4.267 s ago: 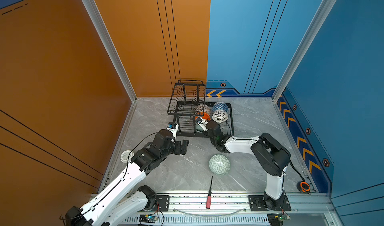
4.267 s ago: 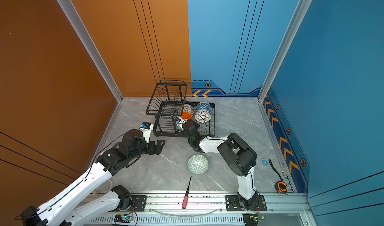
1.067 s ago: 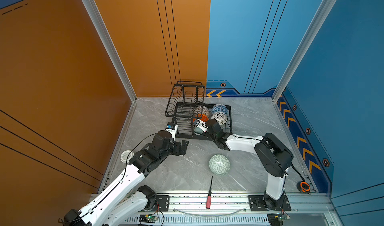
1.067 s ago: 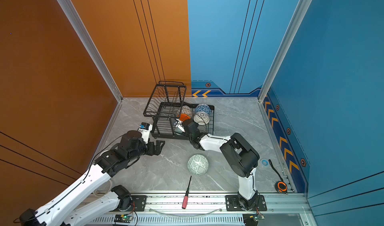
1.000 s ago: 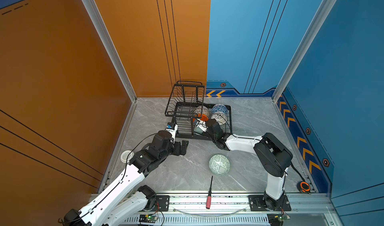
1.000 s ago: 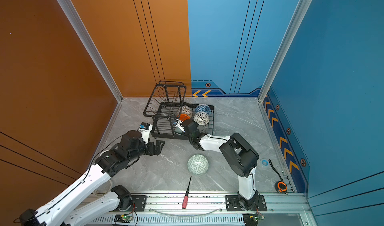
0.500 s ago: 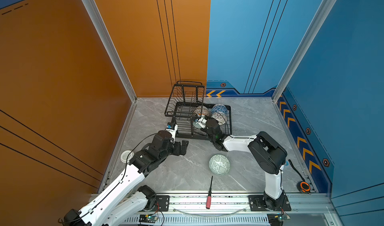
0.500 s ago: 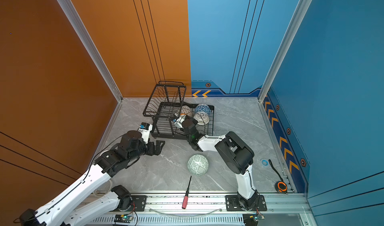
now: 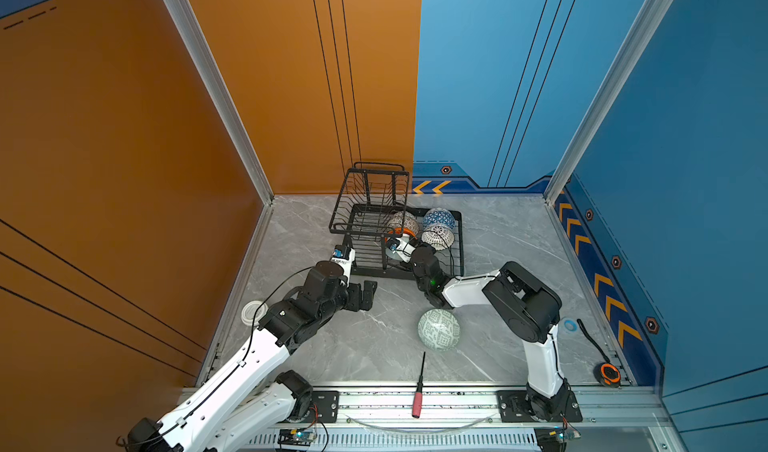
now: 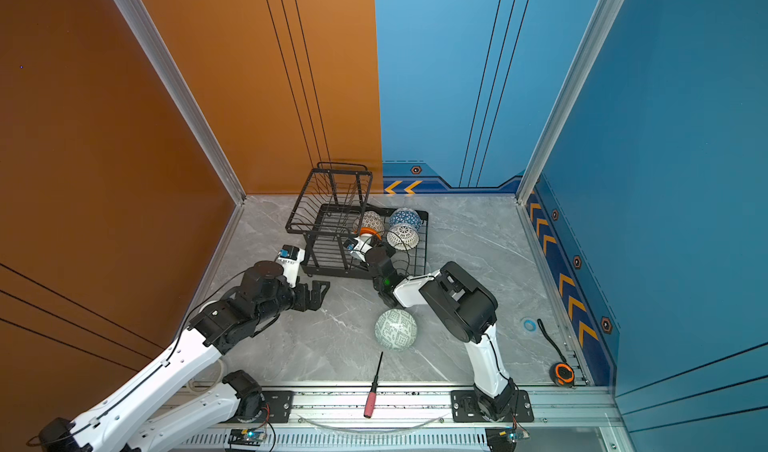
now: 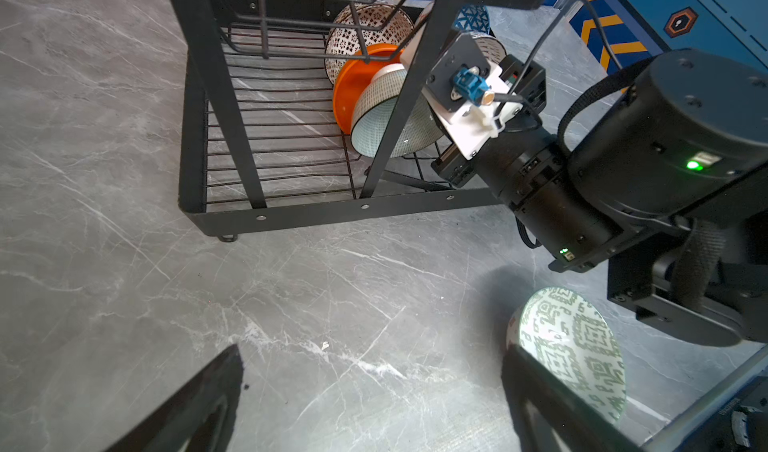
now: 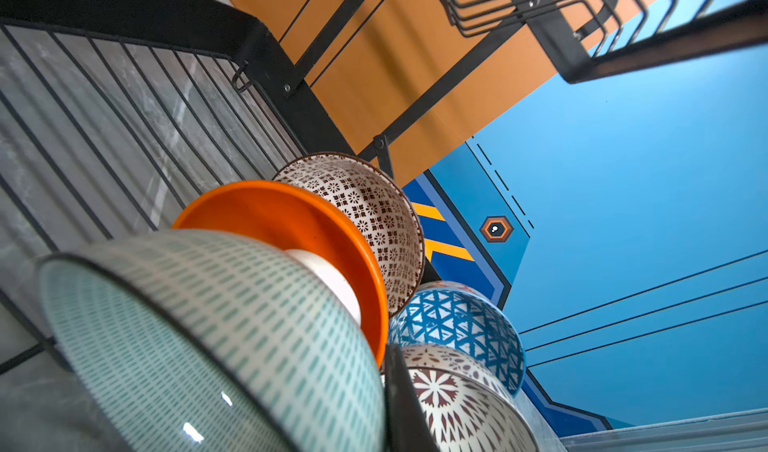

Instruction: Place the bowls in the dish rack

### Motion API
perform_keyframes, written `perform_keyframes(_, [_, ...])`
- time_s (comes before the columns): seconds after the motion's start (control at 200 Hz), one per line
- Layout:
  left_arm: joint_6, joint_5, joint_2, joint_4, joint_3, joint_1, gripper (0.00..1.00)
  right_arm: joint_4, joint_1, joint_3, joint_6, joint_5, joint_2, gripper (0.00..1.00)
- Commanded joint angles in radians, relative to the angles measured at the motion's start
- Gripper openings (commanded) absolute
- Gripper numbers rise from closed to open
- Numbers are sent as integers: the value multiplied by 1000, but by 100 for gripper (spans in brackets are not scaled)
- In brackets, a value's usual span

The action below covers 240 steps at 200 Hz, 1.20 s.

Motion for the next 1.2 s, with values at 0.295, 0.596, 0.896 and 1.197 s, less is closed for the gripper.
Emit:
perform_keyframes(0.295, [-4,11,-13,-4,-9,1,98,-15,-9,-57,81,-113,-27,0])
perform_keyframes(0.596, [-4,8,-19,-5,-13,0,98,-66,-9,-46,83,-118,-17,4])
perform_keyframes(0.896, [-4,6,-22,-5,-19,-1,98,-66,-2,-26,51,-96,-4,12])
perform_keyframes(1.197, [-5,3,-27,-4,-25,0,98,-70,-3,-24,47,-103,-13,19])
